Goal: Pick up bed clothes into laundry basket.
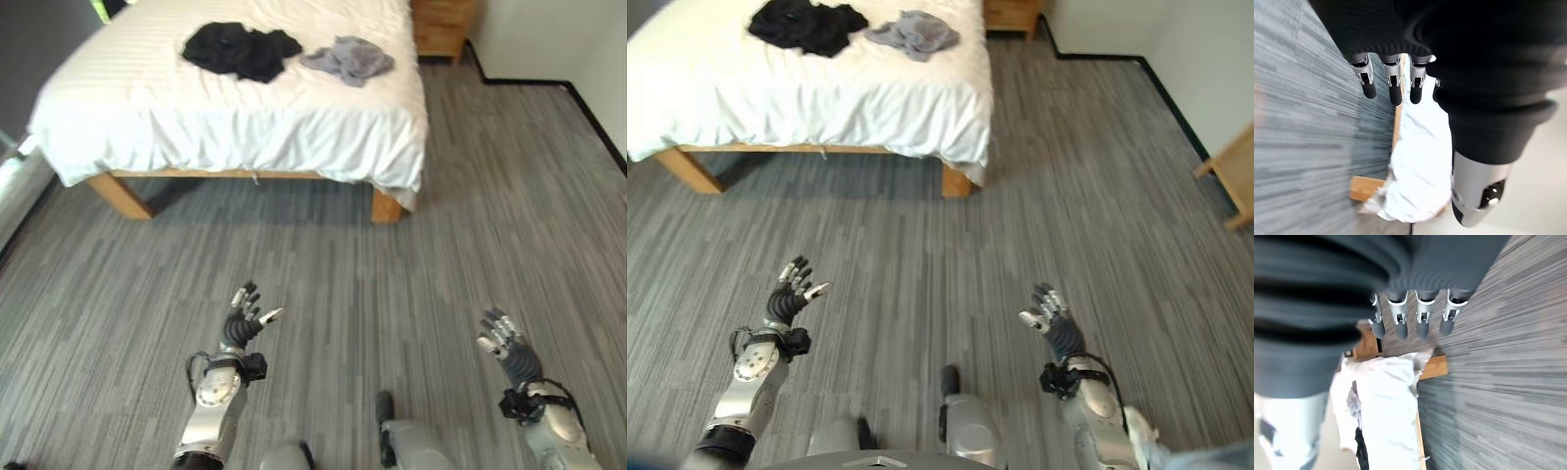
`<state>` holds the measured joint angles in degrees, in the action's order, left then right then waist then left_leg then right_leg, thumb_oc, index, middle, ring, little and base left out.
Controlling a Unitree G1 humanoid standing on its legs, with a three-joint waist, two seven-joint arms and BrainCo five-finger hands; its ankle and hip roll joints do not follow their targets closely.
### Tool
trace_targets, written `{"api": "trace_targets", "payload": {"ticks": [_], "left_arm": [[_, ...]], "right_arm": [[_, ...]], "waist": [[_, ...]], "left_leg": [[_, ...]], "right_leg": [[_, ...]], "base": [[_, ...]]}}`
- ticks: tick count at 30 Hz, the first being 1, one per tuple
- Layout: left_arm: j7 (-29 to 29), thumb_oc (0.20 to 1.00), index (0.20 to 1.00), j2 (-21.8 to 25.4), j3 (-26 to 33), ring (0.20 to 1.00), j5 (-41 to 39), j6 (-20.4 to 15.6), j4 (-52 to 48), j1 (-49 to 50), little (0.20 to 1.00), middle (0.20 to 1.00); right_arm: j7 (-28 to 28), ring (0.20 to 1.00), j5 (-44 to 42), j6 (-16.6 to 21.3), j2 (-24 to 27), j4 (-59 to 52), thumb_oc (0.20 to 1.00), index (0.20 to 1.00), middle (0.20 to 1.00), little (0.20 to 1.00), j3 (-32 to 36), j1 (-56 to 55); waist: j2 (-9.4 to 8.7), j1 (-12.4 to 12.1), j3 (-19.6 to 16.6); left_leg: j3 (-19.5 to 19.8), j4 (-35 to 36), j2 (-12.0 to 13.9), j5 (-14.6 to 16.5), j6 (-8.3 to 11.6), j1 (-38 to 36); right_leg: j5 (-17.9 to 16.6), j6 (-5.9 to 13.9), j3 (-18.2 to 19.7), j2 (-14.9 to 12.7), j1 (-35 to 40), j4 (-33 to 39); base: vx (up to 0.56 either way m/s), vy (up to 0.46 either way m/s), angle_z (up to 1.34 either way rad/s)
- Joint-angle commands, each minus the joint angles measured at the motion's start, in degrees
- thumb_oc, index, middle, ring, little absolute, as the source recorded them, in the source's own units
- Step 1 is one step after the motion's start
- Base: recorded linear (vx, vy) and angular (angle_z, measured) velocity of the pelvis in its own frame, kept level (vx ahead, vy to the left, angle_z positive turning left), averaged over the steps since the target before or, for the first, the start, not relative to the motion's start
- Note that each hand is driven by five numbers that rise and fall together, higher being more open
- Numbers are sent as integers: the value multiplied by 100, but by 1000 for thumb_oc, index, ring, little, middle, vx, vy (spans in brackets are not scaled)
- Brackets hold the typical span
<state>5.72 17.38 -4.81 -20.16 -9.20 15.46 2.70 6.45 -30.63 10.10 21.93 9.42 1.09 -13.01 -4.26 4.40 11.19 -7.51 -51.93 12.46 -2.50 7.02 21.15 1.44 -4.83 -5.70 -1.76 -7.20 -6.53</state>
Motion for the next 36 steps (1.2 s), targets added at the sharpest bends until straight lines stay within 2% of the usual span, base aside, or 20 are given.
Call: {"api": "trace_targets", "payload": {"ticks": [1, 2, 3, 6, 8, 9, 10, 11, 13, 15, 16, 18, 19, 20, 21, 22, 23, 26, 32, 36], "left_arm": [[-195, 1000, 1000, 118, 78, 1000, -192, -278, -277, -579, 1000, 1000], [-219, 1000, 1000, 115, 55, 1000, -239, -286, -294, -552, 1000, 1000], [-236, 1000, 1000, 89, -36, 1000, -298, -287, -232, -524, 1000, 1000], [-309, 1000, 1000, 72, -123, 1000, -242, -282, -209, -472, 1000, 1000], [-372, 1000, 1000, 98, -177, 1000, -113, -263, -272, -457, 1000, 1000], [-383, 1000, 1000, 101, -234, 1000, -34, -252, -330, -455, 1000, 1000], [-490, 1000, 1000, 76, -327, 1000, -140, -244, -455, -339, 1000, 1000], [-490, 1000, 1000, 77, -330, 1000, -140, -246, -454, -337, 1000, 1000], [-626, 1000, 1000, 76, -521, 1000, -149, -165, -463, -391, 1000, 1000], [-720, 1000, 1000, 138, -765, 1000, -108, -102, -530, -450, 1000, 1000], [-768, 1000, 1000, 215, -938, 1000, -168, -104, -565, -529, 1000, 1000], [-835, 1000, 1000, 248, -987, 1000, -164, -100, -561, -571, 1000, 1000], [-906, 1000, 1000, 338, -1024, 1000, -90, -95, -575, -609, 1000, 1000], [-906, 1000, 1000, 338, -1025, 1000, -90, -95, -574, -608, 1000, 1000], [-923, 1000, 1000, 350, -1064, 1000, -74, -119, -566, -694, 1000, 1000], [-919, 1000, 1000, 325, -1083, 1000, -112, -116, -550, -700, 1000, 1000], [-886, 1000, 1000, 290, -1087, 1000, -158, -175, -441, -838, 1000, 1000], [-937, 1000, 1000, 328, -1159, 1000, -28, -197, -481, -823, 1000, 1000], [-1101, 1000, 1000, 292, -974, 1000, -176, -206, -701, -384, 1000, 1000], [-1110, 1000, 1000, 307, -934, 1000, -198, -175, -795, -259, 1000, 1000]], "right_arm": [[-114, 1000, -158, 237, 420, -437, 1000, 1000, 1000, 1000, 220, 45], [-76, 1000, -239, 236, 394, -458, 1000, 1000, 1000, 1000, 261, 11], [-15, 1000, -239, 238, 425, -390, 1000, 1000, 1000, 1000, 281, -65], [72, 1000, 96, 208, 542, -395, 1000, 1000, 1000, 1000, 157, -97], [130, 1000, 120, 184, 540, -357, 1000, 1000, 1000, 1000, 95, -35], [185, 1000, 92, 170, 522, -343, 1000, 1000, 1000, 1000, 59, 10], [239, 1000, 39, 104, 430, -392, 1000, 1000, 1000, 1000, -39, -36], [239, 1000, 39, 104, 428, -393, 1000, 1000, 1000, 1000, -38, -41], [234, 1000, 198, 81, 329, -385, 1000, 1000, 1000, 1000, -156, 36], [209, 1000, 45, 61, 137, -341, 1000, 1000, 1000, 1000, -266, 127], [261, 1000, 4, 79, 57, -341, 1000, 1000, 1000, 1000, -307, 88], [268, 1000, 191, 74, 90, -424, 1000, 1000, 1000, 1000, -306, 45], [263, 1000, 362, 68, 119, -461, 1000, 1000, 1000, 1000, -286, -5], [262, 1000, 364, 67, 117, -463, 1000, 1000, 1000, 1000, -285, -9], [261, 1000, 320, 65, 113, -475, 1000, 1000, 1000, 1000, -233, -25], [261, 1000, 308, 69, 87, -488, 1000, 1000, 1000, 1000, -202, -41], [259, 1000, 209, 141, 44, -529, 1000, 1000, 1000, 1000, -65, -123], [337, 1000, 80, 124, 43, -622, 1000, 1000, 1000, 1000, 38, -240], [338, 1000, 44, 206, 172, -583, 1000, 1000, 1000, 1000, 261, -135], [408, 1000, -85, 151, 154, -527, 1000, 1000, 1000, 1000, 162, -156]], "waist": [[90, 189, 121], [82, 151, 118], [107, 75, 20], [244, -109, -40], [324, -188, -104], [332, -189, -151], [357, -211, -242], [352, -218, -245], [295, -311, -372], [314, -251, -346], [399, -53, -213], [412, -8, -183], [455, 49, -182], [444, 68, -172], [454, 146, -170], [460, 189, -196], [387, 384, -289], [283, 423, -326], [295, 288, -582], [265, 218, -560]], "left_leg": [[-569, 1728, 137, -585, -33, -1060], [-581, 1830, 155, -591, 2, -1020], [-632, 2721, -37, -654, 8, -783], [-381, 4486, -493, -856, 14, -718], [-413, 5179, -557, -1133, 59, -765], [-621, 5242, -533, -1144, 35, -820], [-746, 5121, -577, -890, -118, -1009], [-755, 5124, -582, -887, -121, -1015], [-841, 5278, -807, -683, -378, -1265], [-978, 5450, -967, -507, -618, -1659], [-857, 5561, -926, -450, -689, -1952], [-816, 5575, -948, -361, -705, -2070], [-754, 5598, -948, -282, -680, -2207], [-735, 5597, -962, -273, -680, -2222], [-596, 5607, -1002, -206, -628, -2292], [-529, 5616, -1018, -184, -603, -2330], [-285, 5628, -1131, -29, -558, -2375], [-59, 5601, -1171, 51, -581, -2454], [225, 5655, -1172, 64, -559, -2455], [268, 5645, -1131, 42, -522, -2443]], "right_leg": [[-259, 584, 199, -153, 381, 428], [-223, 600, 220, -168, 525, 494], [-154, 649, 231, -193, 685, 610], [61, 744, 291, -79, 1103, 731], [168, 771, 317, 32, 1330, 760], [215, 805, 277, 24, 1450, 731], [422, 860, 260, -69, 1601, 586], [431, 863, 266, -77, 1599, 578], [238, 1102, 209, -283, 1379, -479], [-528, 1485, 309, -481, 664, -1900], [-789, 1518, 590, -347, 115, -2703], [-661, 1433, 653, -403, -91, -2828], [-487, 1316, 720, -514, -316, -2499], [-462, 1319, 704, -532, -294, -2509], [-249, 1262, 884, -561, -369, -1967], [-250, 1259, 968, -533, -318, -1610], [-156, 1301, 1722, -332, -212, -227], [-303, 1379, 1944, -291, -33, -106], [-321, 1235, 1647, -257, 455, 537], [-346, 1186, 1641, -215, 565, 682]], "base": [[404, -136, 10], [565, -88, 32], [530, -25, 11], [514, 24, -1], [453, 5, -29], [543, 46, -52], [379, 46, -49], [402, 91, -34], [354, 126, -40], [336, 166, -56], [201, 91, -42], [209, 28, 46], [215, -3, 87], [245, -66, 64], [182, -73, 50], [357, -157, 79], [253, -100, 97], [181, -129, 101], [108, -127, 50], [21, -62, 13]]}}
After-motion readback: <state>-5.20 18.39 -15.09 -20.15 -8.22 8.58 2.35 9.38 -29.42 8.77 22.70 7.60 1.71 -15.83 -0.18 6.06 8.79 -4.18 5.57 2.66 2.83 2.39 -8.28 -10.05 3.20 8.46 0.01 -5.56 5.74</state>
